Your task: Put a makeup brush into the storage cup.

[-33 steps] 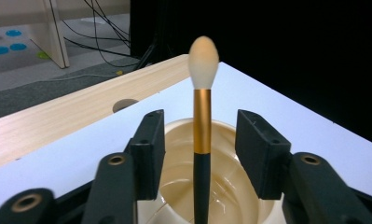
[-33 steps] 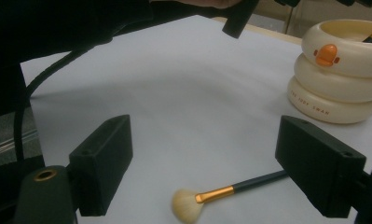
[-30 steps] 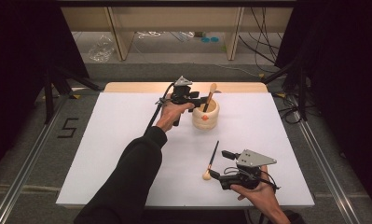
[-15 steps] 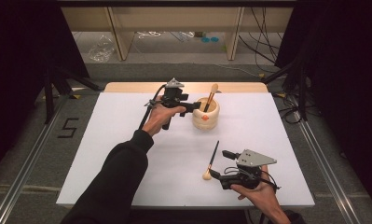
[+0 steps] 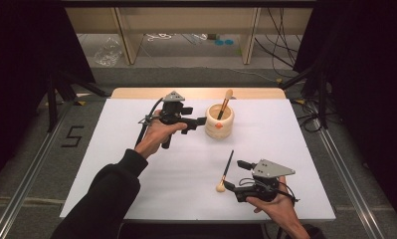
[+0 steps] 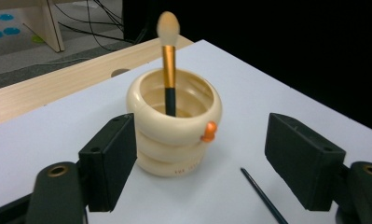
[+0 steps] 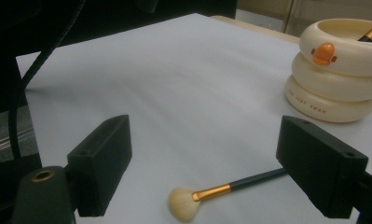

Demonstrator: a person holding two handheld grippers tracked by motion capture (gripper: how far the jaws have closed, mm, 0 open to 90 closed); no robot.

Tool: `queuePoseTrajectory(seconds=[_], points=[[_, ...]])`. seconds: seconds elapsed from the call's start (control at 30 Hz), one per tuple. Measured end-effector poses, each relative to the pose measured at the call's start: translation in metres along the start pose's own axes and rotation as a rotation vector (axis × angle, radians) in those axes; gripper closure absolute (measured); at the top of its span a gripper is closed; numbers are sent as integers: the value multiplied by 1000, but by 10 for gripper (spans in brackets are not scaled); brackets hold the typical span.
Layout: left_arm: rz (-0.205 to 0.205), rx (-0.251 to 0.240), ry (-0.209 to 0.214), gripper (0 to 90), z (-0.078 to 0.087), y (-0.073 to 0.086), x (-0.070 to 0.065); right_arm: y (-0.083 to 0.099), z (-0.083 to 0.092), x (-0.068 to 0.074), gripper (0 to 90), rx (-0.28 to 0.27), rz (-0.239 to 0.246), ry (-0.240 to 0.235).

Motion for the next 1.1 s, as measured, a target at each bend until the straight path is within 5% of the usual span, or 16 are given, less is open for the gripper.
queuePoseTrajectory(seconds=[0.23,0.5,0.67,1.1], points=[[-1,-6,29,208,22,20,-13,1,1,-4,170,5,5,1],[-35,-12,15,178,40,38,-27,2,1,-4,161,18,-2,-2],[-89,-11,-3,167,50,47,-32,2,1,-4,160,14,0,-3],[-34,-6,-15,166,70,83,-37,3,2,-4,160,12,3,-4]])
Point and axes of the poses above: each handheld gripper's, and its own axes: z roughly backward along the jaws, y roughly out of its underside, x roughly to its left, the point moved 4 cm from there along -z, roughly forward along the jaws, and after that the axes turned 2 degrees about x, right-handed, at the moved point
